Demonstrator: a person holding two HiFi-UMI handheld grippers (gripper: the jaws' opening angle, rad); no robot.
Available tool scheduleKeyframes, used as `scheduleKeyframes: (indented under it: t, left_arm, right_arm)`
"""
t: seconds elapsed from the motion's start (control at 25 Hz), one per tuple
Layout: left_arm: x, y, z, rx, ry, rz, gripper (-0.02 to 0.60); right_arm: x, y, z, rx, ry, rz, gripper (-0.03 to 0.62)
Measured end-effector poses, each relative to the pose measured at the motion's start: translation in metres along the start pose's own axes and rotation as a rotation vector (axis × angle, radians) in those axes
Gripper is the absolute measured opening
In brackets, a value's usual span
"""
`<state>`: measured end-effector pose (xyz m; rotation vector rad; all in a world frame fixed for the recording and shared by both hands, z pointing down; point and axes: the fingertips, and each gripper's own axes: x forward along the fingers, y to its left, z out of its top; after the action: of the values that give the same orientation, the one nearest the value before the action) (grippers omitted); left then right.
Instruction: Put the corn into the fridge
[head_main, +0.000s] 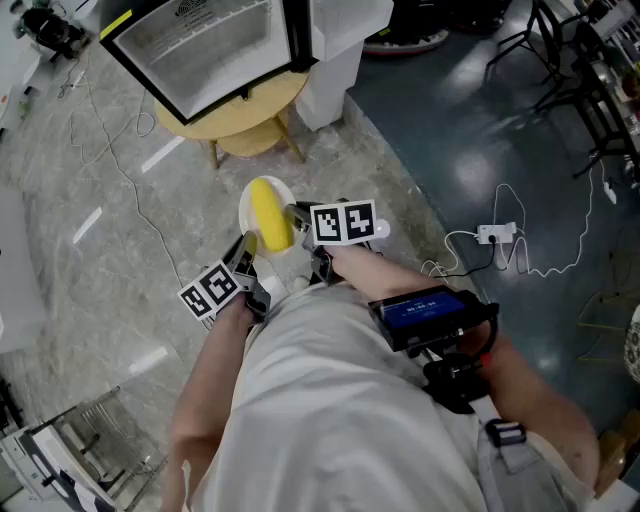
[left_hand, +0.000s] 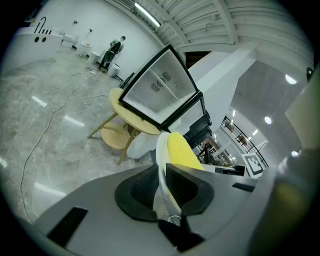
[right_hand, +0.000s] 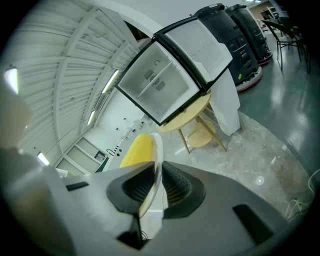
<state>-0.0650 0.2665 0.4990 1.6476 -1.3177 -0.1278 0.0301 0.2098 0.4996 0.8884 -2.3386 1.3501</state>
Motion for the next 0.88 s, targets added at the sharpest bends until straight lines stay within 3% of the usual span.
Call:
scheduleKeyframes:
  t: [0.36, 0.88]
  left_arm:
    - [-0.004, 0.007, 0.023, -0.006, -0.046, 0.008, 0.051]
    - [0.002, 0.011, 0.024, -0.02, -0.035, -0.002, 0.051]
  right_arm:
    - [0.018, 0.015, 0.015, -0.023, 0.007, 0.022, 0.049]
    - [0.022, 0.01, 0.016, -0.006, 0.008, 0.008, 0.049]
